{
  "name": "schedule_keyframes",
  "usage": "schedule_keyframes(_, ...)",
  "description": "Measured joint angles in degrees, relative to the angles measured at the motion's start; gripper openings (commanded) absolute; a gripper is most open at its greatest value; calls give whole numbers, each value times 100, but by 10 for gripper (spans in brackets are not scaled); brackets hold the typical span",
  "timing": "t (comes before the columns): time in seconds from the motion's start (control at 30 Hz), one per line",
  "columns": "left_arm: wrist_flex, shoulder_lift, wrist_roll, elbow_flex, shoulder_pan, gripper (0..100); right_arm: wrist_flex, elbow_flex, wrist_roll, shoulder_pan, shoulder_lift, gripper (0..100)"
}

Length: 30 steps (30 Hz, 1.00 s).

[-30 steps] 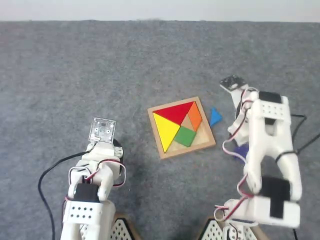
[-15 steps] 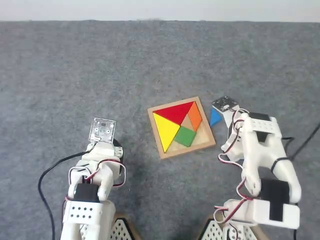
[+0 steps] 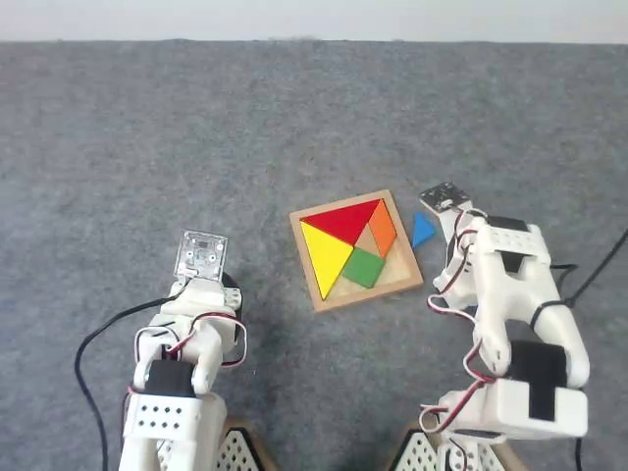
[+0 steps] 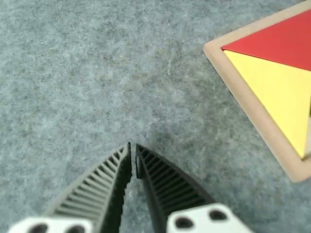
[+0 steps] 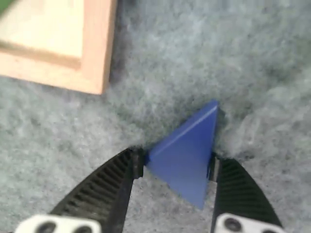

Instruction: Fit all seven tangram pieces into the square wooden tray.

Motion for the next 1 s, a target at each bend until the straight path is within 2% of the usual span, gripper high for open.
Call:
schedule_keyframes(0.3, 0, 0, 0, 0, 0, 14, 985, -1266, -290, -501, 0, 241)
schedule_keyframes(0.47, 0, 0, 0, 0, 0, 14, 1125, -1389, -360, -888, 0, 247)
schedule_keyframes(0.57, 0, 0, 0, 0, 0, 14, 1380, -1389, -246, -844, 0, 269)
schedule_keyframes(0.67, 0, 0, 0, 0, 0, 14, 1380, -1160, -18, -809, 0, 294)
schedule_keyframes(0.8, 0, 0, 0, 0, 0, 14, 835, -730, 53, -484, 44, 295)
schedule_keyframes(1.0, 0, 0, 0, 0, 0, 14, 334, -343, 62, -396, 88, 294)
